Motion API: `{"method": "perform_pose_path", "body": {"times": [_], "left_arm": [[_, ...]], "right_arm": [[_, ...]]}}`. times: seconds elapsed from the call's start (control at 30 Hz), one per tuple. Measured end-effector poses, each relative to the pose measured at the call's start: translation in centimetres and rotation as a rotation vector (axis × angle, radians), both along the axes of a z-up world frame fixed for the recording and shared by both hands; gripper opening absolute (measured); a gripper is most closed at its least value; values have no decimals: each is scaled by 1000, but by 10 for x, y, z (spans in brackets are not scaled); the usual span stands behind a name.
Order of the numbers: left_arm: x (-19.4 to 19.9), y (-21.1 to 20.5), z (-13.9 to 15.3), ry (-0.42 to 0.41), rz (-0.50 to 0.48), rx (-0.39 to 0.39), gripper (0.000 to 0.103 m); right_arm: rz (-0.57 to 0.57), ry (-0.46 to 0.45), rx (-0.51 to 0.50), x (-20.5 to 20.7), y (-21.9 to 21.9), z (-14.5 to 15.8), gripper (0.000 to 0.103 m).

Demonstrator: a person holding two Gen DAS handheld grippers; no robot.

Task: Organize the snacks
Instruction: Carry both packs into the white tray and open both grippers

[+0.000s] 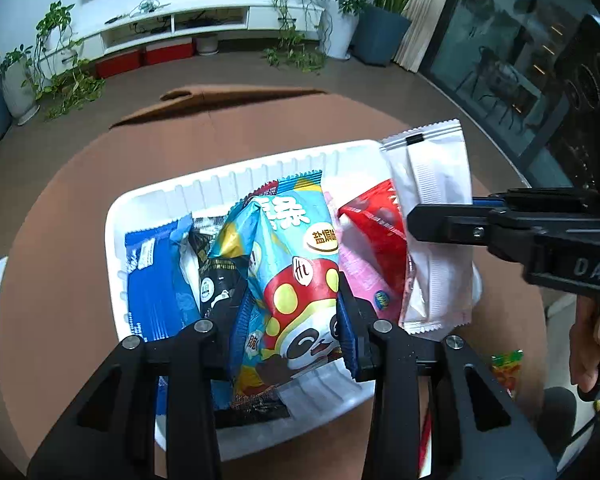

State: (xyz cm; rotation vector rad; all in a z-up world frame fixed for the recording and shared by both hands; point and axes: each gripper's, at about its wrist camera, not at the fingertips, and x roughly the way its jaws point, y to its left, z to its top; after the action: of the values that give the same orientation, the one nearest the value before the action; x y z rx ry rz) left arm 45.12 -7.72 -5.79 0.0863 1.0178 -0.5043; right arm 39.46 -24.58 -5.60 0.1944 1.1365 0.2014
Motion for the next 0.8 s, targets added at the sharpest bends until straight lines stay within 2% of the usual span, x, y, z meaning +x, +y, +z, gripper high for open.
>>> {"method": "perform_pose_path", "body": {"times": [0.2, 0.43, 0.67, 0.77, 0.8], "left_arm": [[9, -10, -26, 15, -4, 25, 36], [18, -16, -41, 19, -3, 38, 38], [17, -12, -38, 2, 1, 28, 47], [12, -9, -33, -6, 6, 18, 53], [9, -8, -30, -10, 8, 13, 54]], "right_arm": [[6, 46, -45, 14, 0, -30, 13], [23, 55, -58, 16, 2, -40, 14], [21, 48, -57, 13, 0, -39, 17], [19, 41, -54, 12, 0, -38, 22], [19, 37, -54, 11, 0, -37, 26]]}}
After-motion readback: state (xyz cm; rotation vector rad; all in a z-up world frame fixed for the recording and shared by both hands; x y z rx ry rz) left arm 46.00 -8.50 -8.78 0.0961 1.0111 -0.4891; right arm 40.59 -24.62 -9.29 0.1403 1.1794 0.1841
